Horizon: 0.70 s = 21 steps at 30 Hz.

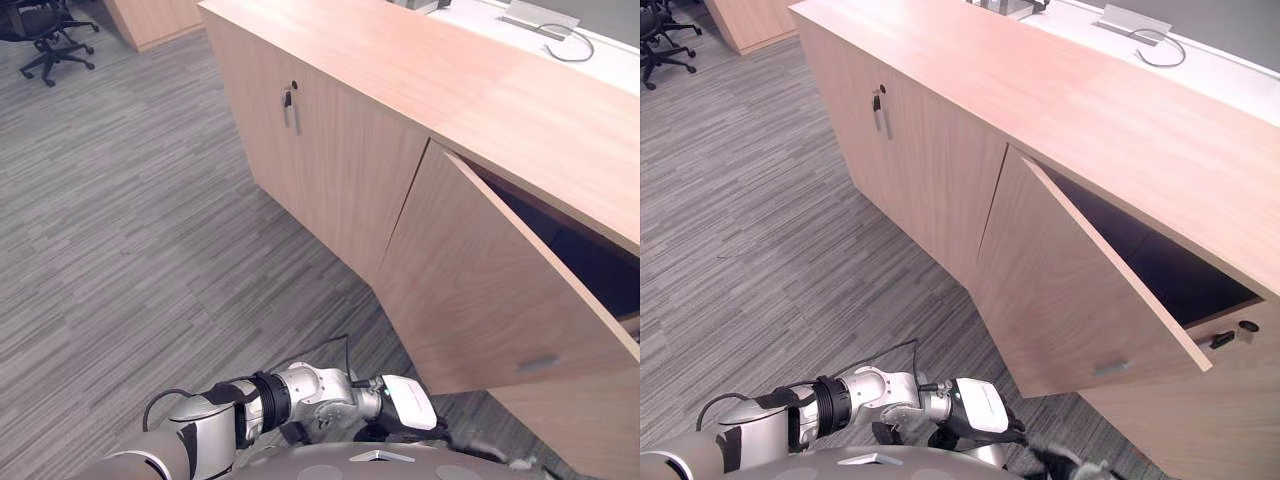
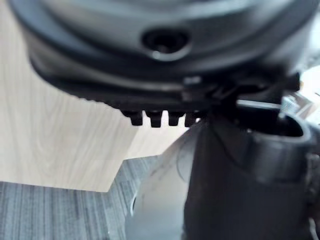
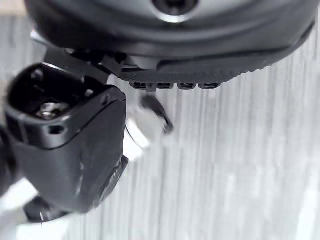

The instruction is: Walk over to the cabinet, pick up the folder, carry it to the office cabinet, place the folder inside the office cabinet, then close the office cabinet door

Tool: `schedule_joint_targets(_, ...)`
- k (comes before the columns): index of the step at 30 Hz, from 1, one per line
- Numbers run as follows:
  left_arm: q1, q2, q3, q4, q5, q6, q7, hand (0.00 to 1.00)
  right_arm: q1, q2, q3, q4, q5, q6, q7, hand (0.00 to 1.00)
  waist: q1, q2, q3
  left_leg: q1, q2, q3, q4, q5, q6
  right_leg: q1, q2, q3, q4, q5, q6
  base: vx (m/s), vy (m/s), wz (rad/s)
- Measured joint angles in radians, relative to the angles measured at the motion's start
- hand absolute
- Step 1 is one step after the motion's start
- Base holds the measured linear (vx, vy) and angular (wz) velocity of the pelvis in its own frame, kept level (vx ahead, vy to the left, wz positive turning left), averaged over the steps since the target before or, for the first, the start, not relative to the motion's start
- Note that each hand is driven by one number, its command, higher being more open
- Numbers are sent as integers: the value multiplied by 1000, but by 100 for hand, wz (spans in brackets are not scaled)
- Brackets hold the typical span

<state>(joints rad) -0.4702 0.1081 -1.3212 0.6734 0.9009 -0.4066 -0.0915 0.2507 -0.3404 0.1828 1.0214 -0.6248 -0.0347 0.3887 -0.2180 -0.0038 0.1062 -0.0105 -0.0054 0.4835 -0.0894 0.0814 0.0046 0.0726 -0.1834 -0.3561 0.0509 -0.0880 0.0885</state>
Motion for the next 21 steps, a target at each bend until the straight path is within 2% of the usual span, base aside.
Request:
schedule_joint_targets(2,7,3,7,3,0,3,-1,100,42,67,75,44,1,10,28,100,2,0,0,20,3,-3,-2,-5,-5,20,6,0,-1,-12,-20,97,-27,0)
schedule_joint_targets(5,22,6,60,34,-1,18,-2,100,63,169,120,70,5,6,40,100,-4,4,-2,21,10,-3,-3,-6,-5,18,13,4,-3,-16,-25,46,-33,-10)
schedule_joint_targets(7,60,-7,156,93,-10,29,-1,100,62,209,119,81,7,4,33,100,-4,1,0,23,14,-2,-2,-6,-5,19,16,5,-4,-16,-25,10,-15,-4)
schedule_joint_targets(10,117,-23,340,218,-89,108,14,100,47,227,69,96,9,9,-14,100,3,-9,6,30,28,17,1,-7,-6,12,20,26,3,-16,-25,2,-14,-21)
schedule_joint_targets(11,136,-11,414,267,-127,140,27,100,42,226,58,102,9,15,-29,100,15,-17,9,46,36,44,1,-12,-12,12,26,50,2,-15,-23,-8,-7,-64)
schedule_joint_targets(12,159,7,484,309,-161,174,39,100,42,224,52,100,9,17,-42,100,24,-35,13,60,45,70,1,-15,-17,12,32,72,2,-14,-21,-17,-23,-69)
schedule_joint_targets(14,186,35,568,383,-205,209,57,100,42,222,30,99,8,5,-64,100,25,-59,10,73,63,98,5,-23,-28,13,47,95,0,-15,-21,-5,-60,-49)
schedule_joint_targets(15,209,52,653,448,-230,222,68,100,34,225,19,102,8,1,-75,100,25,-75,8,46,103,117,108,-76,-41,11,55,106,-2,-17,-24,15,-106,-47)
schedule_joint_targets(16,220,57,709,482,-233,233,68,100,30,223,12,102,8,-1,-74,100,28,-78,10,16,141,128,205,-122,-46,11,63,116,-2,-18,-26,15,-133,-59)
schedule_joint_targets(17,239,57,805,525,-243,256,69,100,21,216,2,103,8,-1,-74,100,42,-75,12,-26,216,134,357,-194,-56,15,85,132,-2,-21,-31,-1,-105,-82)
schedule_joint_targets(18,262,51,930,561,-287,298,75,100,1,206,-24,106,8,4,-88,100,55,-53,20,-64,294,109,510,-250,-56,16,126,173,1,-18,-43,11,-109,-99)
schedule_joint_targets(19,287,52,1030,573,-346,327,85,100,-14,197,-38,112,8,13,-103,100,64,-26,32,-103,328,21,602,-255,-55,17,151,204,-2,-12,-53,32,-78,-85)
schedule_joint_targets(20,303,55,1069,574,-413,344,96,100,-18,186,-37,112,9,14,-118,100,71,-29,31,-126,329,-67,643,-253,-52,22,160,227,-1,-11,-55,44,-54,-59)
schedule_joint_targets(21,316,57,1089,574,-447,349,104,100,-20,180,-37,113,10,16,-122,100,76,-22,34,-134,325,-117,662,-252,-51,23,164,242,-1,-10,-57,47,-4,-63)
